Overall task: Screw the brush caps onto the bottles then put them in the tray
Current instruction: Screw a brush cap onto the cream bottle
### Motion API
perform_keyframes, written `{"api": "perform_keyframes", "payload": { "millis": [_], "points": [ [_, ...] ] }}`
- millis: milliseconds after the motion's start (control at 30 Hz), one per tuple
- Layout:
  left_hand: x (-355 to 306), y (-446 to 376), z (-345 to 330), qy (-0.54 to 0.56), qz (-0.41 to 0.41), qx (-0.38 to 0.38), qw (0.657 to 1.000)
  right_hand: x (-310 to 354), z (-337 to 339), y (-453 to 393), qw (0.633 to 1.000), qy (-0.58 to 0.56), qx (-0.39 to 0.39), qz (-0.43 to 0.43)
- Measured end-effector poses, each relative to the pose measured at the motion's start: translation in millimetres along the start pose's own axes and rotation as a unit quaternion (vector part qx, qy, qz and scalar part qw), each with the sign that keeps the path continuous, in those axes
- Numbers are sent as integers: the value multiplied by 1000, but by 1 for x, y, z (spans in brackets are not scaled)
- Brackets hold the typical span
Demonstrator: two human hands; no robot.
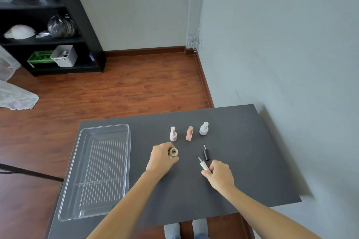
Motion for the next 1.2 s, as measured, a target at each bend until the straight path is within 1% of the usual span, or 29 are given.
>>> {"api": "perform_keyframes", "payload": {
  "millis": [100,200,267,367,467,600,667,767,833,967,1067,1200],
  "points": [
    [-5,2,9,14,-4,-4,1000,2,10,3,1000,-22,8,15],
    [-17,5,22,41,-16,-6,999,13,36,0,996,-69,1,54],
    [-31,9,35,66,-26,-3,997,27,67,-4,991,-106,-23,81],
    [-57,16,58,105,-55,-3,993,60,125,-11,976,-151,-87,133],
    [-86,22,82,146,-85,-21,985,98,180,-17,948,-221,-129,187],
    [-125,35,112,189,-121,-59,973,152,252,-17,891,-283,-198,294],
    [-144,45,125,211,-142,-79,964,179,280,-15,860,-318,-205,342],
    [-168,61,140,228,-176,-109,952,215,310,-9,824,-366,-187,391],
    [-181,71,149,233,-192,-129,945,235,327,-3,814,-341,-203,423],
    [-201,85,163,223,-213,-180,934,265,350,7,813,-231,-237,479],
    [-210,91,166,222,-220,-195,930,275,358,11,810,-176,-247,502],
    [-217,96,166,228,-223,-198,927,280,364,15,806,-137,-248,519]
  ]
}}
Point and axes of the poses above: each hand's wrist, its own y-axis away from the middle knuckle, its own z-axis out of the back of the hand, x = y × z, the point moved 5 cm from there along -y, towards the middle knuckle, and after that the axes turned 15 degrees about z, right-handed, at the moved point
